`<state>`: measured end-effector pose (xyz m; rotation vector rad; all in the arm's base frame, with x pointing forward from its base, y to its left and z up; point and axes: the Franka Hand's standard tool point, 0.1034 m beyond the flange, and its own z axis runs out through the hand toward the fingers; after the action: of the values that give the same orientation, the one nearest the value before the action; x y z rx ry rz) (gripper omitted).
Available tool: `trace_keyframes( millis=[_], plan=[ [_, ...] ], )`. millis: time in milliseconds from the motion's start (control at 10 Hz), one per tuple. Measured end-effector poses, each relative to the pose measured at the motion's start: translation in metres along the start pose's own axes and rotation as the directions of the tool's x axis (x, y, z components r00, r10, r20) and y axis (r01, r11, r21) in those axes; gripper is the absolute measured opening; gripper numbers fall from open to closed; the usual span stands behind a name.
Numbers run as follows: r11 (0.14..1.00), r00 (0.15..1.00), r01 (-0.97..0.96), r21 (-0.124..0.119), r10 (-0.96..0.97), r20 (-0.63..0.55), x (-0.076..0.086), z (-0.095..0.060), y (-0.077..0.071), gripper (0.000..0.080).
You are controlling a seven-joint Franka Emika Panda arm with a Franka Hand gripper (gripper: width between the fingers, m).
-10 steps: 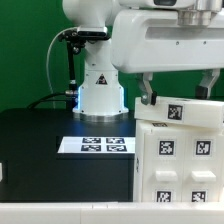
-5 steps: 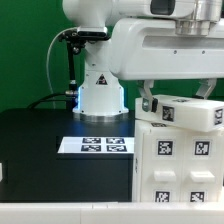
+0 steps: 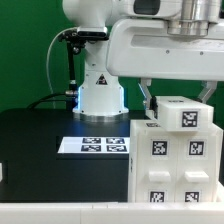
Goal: Assemble cabinet
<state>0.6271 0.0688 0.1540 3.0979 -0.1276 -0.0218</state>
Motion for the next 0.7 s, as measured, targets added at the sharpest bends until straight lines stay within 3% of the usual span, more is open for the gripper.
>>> trace_keyframes(
  millis=[100,300,400,700],
  plan=[
    [0.985,0.985,-0.17,0.0,0.17,-0.001,-0.0009,0.0002,0.0003,0.0552],
    [0.879,0.879,-0.476,0.035,0.476,0.001,0.002,0.0005,-0.0003,0.0553],
    [0.809,0.81,-0.586,0.034,0.587,0.003,0.0019,0.0006,-0.0029,0.0553],
    [0.678,0.679,-0.734,0.034,0.735,0.012,0.0018,0.0006,-0.0039,0.0553]
  ],
)
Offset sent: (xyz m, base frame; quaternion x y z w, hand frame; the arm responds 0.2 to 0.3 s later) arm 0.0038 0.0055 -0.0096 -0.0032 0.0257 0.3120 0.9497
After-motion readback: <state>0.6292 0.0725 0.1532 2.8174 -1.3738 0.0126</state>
